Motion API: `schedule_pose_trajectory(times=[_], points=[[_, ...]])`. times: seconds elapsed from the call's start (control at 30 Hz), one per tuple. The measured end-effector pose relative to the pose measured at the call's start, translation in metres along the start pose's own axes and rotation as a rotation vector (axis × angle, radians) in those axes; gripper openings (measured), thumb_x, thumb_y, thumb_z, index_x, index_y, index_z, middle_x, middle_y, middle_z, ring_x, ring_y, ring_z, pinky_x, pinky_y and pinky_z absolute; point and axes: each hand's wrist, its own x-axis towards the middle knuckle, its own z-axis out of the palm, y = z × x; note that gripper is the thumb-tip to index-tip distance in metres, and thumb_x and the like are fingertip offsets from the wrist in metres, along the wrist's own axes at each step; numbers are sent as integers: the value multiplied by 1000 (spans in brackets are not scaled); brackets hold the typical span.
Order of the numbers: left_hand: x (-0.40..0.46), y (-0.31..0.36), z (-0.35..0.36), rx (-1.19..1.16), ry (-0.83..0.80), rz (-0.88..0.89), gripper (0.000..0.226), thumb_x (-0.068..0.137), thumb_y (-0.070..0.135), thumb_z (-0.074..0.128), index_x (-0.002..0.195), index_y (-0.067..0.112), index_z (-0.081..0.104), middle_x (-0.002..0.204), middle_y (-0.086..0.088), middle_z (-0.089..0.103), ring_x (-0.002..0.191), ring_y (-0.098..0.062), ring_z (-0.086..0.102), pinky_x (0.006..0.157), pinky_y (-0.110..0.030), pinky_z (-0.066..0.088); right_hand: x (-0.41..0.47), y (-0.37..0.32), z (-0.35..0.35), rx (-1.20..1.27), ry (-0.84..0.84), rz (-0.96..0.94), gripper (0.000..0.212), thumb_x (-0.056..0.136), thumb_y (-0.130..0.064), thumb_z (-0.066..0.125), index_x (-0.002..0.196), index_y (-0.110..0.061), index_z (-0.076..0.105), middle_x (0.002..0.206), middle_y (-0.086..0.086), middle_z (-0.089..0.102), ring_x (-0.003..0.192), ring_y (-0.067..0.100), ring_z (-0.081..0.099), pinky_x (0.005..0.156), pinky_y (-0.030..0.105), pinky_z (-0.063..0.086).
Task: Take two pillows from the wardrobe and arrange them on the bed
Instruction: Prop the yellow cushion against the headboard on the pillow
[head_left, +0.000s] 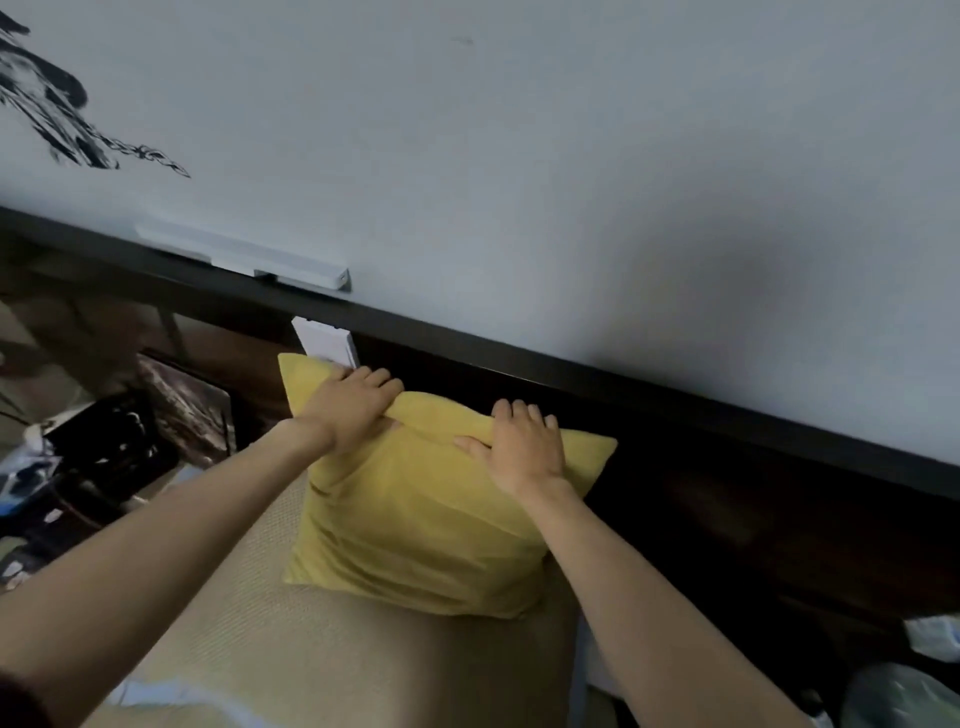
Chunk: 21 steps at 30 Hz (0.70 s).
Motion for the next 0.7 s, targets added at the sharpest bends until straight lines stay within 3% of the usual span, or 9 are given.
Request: schedule_pose_trajectory(times=[0.17, 0.27, 0.37, 0.5, 0.7], points=[[-8, -2, -12, -47, 130, -133, 41, 96, 46, 51, 128, 22, 50, 122, -2, 56, 117, -26, 53, 106, -47, 30, 12, 0, -21, -6, 89, -122, 50, 100, -60, 44, 126, -19, 56, 122, 7, 66, 114, 29, 56, 95, 46, 41], [-15, 15, -13, -83, 112, -250, 42, 97, 33, 48, 137, 20, 45, 137, -6, 51, 129, -28, 46, 111, -49, 24, 8, -4, -24, 29, 102, -119, 37, 103, -47, 50, 128, -20, 54, 125, 8, 61, 114, 28, 55, 94, 44, 43], [-30, 37, -6, -163, 151, -336, 51, 100, 25, 44, 149, 18, 33, 156, -7, 35, 145, -28, 29, 118, -50, 18, -7, 0, -18, 23, 71, -62, 44, 103, -47, 50, 136, -18, 51, 130, 8, 58, 118, 28, 54, 100, 44, 42], [-56, 58, 4, -186, 151, -342, 66, 98, 21, 47, 157, 20, 16, 165, -4, 15, 151, -26, 16, 121, -50, 15, -32, 15, -15, -60, 20, -9, 55, 101, -56, 47, 135, -13, 50, 133, 9, 58, 124, 29, 52, 112, 48, 35], [-66, 69, 12, -223, 150, -385, 64, 100, 24, 45, 157, 22, 15, 166, -2, 12, 152, -25, 13, 121, -53, 12, -35, 23, -28, -4, 80, -86, 28, 107, -35, 45, 123, -17, 61, 124, 4, 64, 115, 27, 56, 101, 47, 39]])
